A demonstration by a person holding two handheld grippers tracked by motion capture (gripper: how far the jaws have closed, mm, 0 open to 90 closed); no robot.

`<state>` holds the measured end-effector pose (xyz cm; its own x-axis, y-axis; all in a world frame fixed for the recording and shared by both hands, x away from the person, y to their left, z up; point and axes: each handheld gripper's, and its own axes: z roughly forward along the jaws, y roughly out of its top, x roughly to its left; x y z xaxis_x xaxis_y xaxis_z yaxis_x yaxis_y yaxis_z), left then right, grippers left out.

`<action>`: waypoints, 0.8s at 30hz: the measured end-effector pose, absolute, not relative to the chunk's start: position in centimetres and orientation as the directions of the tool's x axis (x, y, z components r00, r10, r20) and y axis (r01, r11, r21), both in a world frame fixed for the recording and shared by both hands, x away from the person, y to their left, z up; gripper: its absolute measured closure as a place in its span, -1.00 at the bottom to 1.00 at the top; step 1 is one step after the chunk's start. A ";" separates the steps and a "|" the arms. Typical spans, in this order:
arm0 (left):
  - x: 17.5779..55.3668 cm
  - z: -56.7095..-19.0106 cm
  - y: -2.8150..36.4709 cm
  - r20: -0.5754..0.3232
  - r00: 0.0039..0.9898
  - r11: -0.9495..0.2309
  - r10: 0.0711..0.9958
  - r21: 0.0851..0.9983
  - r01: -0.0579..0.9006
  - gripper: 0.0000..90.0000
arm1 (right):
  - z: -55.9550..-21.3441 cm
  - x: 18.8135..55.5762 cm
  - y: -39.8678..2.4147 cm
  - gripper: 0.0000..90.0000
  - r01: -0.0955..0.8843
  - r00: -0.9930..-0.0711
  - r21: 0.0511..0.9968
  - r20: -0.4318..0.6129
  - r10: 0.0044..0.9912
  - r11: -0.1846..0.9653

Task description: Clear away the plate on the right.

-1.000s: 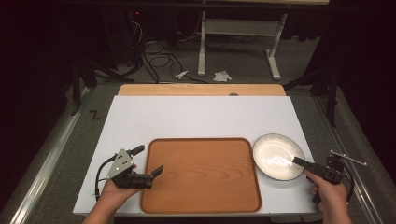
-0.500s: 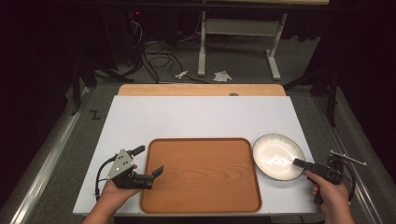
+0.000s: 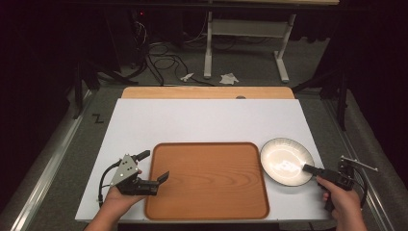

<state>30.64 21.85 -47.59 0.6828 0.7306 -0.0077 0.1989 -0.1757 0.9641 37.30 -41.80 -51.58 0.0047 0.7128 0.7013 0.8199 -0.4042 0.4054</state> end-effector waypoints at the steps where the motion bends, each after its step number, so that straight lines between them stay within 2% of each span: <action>1: 30.6 -47.6 21.9 -0.005 0.683 -0.176 0.730 0.965 0.195 -0.89 | -51.6 37.3 -41.8 0.69 0.819 0.006 0.407 0.699 0.715 -0.405; 16: 30.6 -47.5 21.9 -0.004 0.683 -0.171 0.731 0.967 0.189 -0.88 | -51.7 37.7 -41.8 0.75 0.824 0.024 0.384 0.712 0.702 -0.417; 19: 30.6 -47.5 21.9 -0.005 0.685 -0.174 0.729 0.966 0.192 -0.88 | -51.7 37.8 -41.6 0.82 0.821 0.030 0.389 0.702 0.712 -0.418; 24: 30.6 -47.5 21.9 -0.003 0.688 -0.178 0.725 0.965 0.191 -0.88 | -51.7 37.9 -41.6 0.85 0.822 0.027 0.393 0.696 0.717 -0.412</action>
<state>30.61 21.87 -47.55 0.6885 0.7253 -0.0029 0.1911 -0.1776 0.9654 37.95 -41.56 -51.74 0.0270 0.7175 0.6960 0.8220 -0.4122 0.3930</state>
